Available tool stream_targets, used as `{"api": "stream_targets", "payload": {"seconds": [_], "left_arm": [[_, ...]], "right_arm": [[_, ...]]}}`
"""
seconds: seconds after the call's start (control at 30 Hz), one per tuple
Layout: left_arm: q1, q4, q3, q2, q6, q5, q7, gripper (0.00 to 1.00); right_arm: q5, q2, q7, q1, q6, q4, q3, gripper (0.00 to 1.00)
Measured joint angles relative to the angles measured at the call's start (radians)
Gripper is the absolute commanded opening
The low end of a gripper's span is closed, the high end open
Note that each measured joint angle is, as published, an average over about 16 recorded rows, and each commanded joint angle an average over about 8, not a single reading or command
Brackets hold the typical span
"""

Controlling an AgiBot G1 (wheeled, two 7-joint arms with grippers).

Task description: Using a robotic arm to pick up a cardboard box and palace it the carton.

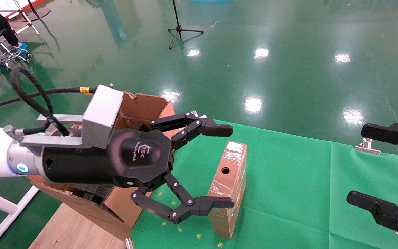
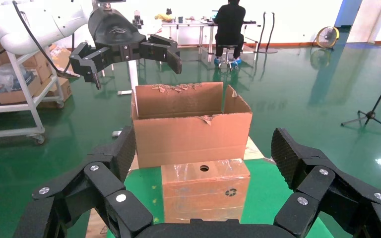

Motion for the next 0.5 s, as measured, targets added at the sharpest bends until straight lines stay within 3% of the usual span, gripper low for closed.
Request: {"api": "stream_targets", "payload": {"seconds": [0.5], "left_arm": [[0.000,0.000,0.000,0.000,0.000,0.000,0.000,1.00]], "right_arm": [[0.000,0.000,0.000,0.000,0.000,0.000,0.000,1.00]]}}
